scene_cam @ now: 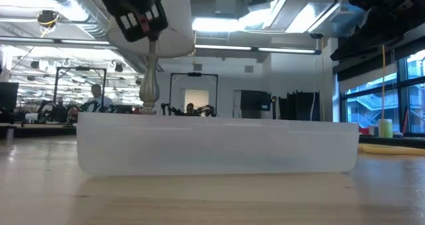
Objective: Pick & place school supplies into a supply box
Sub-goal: Put the yellow pencil into the transparent supply box
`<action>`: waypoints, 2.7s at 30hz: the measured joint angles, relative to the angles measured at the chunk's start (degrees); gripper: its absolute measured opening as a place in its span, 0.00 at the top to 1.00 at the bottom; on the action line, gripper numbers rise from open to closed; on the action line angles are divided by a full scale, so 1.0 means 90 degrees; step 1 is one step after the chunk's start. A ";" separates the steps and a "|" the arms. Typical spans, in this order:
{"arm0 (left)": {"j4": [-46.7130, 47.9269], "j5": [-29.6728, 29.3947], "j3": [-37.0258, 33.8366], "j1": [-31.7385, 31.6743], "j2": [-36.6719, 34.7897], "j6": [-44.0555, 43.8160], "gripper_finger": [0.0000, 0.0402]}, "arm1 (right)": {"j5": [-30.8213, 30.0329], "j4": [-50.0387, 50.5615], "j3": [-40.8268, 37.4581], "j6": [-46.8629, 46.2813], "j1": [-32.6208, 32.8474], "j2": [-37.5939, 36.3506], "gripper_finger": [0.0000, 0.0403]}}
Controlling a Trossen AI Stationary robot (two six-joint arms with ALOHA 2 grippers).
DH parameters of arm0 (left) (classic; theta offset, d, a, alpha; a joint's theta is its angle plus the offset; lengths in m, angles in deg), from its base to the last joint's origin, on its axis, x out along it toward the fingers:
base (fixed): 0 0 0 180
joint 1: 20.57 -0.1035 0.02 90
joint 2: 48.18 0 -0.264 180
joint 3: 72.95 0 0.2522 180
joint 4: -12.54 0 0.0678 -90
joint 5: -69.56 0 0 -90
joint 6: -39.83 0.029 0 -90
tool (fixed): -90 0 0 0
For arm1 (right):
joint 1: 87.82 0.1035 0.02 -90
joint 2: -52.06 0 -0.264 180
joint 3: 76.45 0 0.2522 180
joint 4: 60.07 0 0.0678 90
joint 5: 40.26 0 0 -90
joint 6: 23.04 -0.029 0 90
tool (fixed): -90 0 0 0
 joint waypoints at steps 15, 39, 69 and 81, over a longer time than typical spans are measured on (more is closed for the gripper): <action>0.3589 -0.1757 -0.0270 0.0624 -0.1113 0.1174 0.55 | -0.0024 0.0002 0.0000 -0.1337 0.0000 0.0000 0.73; 0.3407 -0.1784 -0.2904 0.2707 -0.2601 -0.1662 0.55 | -0.0017 -0.0202 0.0000 -0.1662 0.0000 -0.0001 0.73; 0.1648 -0.1429 -0.3972 0.3318 -0.2155 -0.1350 0.55 | -0.0016 -0.0236 0.0000 -0.1813 0.0000 0.0002 0.73; 0.1760 -0.1414 -0.3922 0.3318 -0.1980 -0.1632 0.55 | -0.0016 -0.0228 0.0000 -0.1803 0.0000 0.0002 0.73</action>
